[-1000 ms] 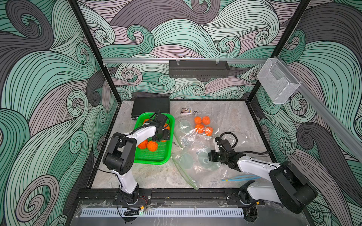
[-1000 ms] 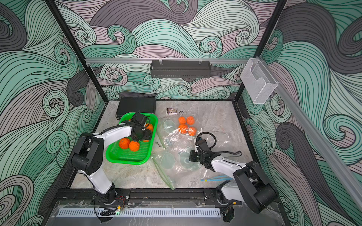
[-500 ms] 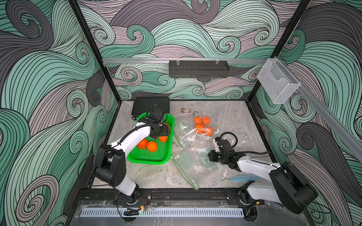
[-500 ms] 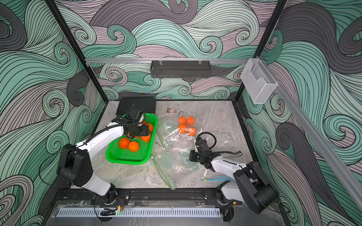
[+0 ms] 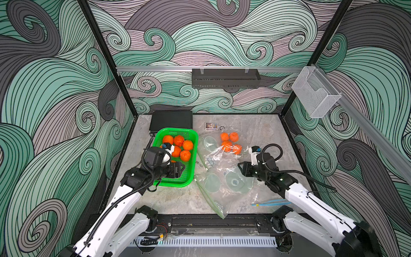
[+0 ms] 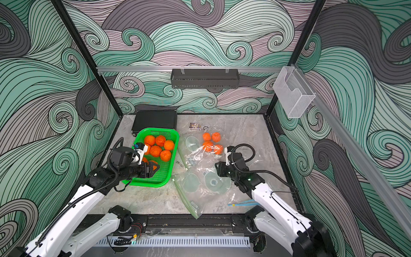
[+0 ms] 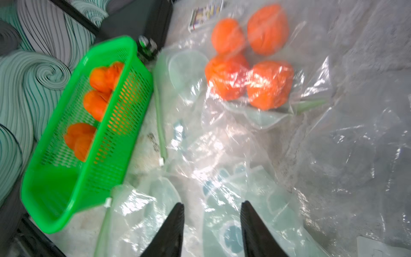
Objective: Open the zip-top bag and take out the orange
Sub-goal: Pick up the zipper food storage bag at the center of the board.
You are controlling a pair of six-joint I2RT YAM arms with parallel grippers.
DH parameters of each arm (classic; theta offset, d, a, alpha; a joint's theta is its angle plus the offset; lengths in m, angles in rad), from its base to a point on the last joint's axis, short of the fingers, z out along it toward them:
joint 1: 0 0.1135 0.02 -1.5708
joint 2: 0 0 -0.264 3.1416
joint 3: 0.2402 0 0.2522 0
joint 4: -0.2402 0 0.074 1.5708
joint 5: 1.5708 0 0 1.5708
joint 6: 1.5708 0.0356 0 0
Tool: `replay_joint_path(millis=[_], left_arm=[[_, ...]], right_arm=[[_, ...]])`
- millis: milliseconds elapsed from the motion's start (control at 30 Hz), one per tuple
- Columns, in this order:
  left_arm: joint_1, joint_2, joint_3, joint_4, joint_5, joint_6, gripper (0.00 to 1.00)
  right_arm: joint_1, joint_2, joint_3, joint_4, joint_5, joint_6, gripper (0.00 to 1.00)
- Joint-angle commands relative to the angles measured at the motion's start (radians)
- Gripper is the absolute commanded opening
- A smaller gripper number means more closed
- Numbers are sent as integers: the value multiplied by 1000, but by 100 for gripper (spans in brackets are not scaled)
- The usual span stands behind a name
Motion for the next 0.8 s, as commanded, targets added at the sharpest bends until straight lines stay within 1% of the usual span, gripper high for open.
replay_joint_path(millis=[0, 67, 133, 200, 267, 333, 400, 467, 500, 567, 633, 767], left_arm=[[2, -35, 7, 28, 22, 19, 71], [2, -48, -3, 35, 15, 19, 71], [2, -47, -5, 39, 29, 19, 71], [2, -41, -5, 38, 35, 22, 71], [2, -40, -1, 34, 28, 22, 71], [2, -48, -2, 34, 22, 24, 70], [2, -59, -8, 36, 18, 23, 70], [2, -69, -8, 36, 13, 25, 70], [2, -72, -9, 36, 11, 23, 70], [2, -77, -10, 36, 10, 23, 70], [1, -81, -10, 35, 12, 23, 70], [2, -86, -11, 35, 12, 23, 70]], right_arm=[[-12, 60, 95, -128, 103, -72, 58], [-39, 125, 161, -166, 139, -80, 66], [-96, 202, 209, -166, 115, -59, 68], [-129, 283, 248, -143, 41, -39, 69], [-134, 362, 306, -155, -24, -41, 68], [-122, 435, 341, -143, -127, -40, 66], [-91, 493, 356, -117, -170, -30, 65], [-58, 557, 388, -144, -158, -39, 63], [-53, 580, 402, -164, -126, -41, 63], [-53, 605, 393, -153, -90, -28, 63], [-52, 637, 388, -137, -90, -22, 63], [-50, 698, 412, -186, -54, -27, 63]])
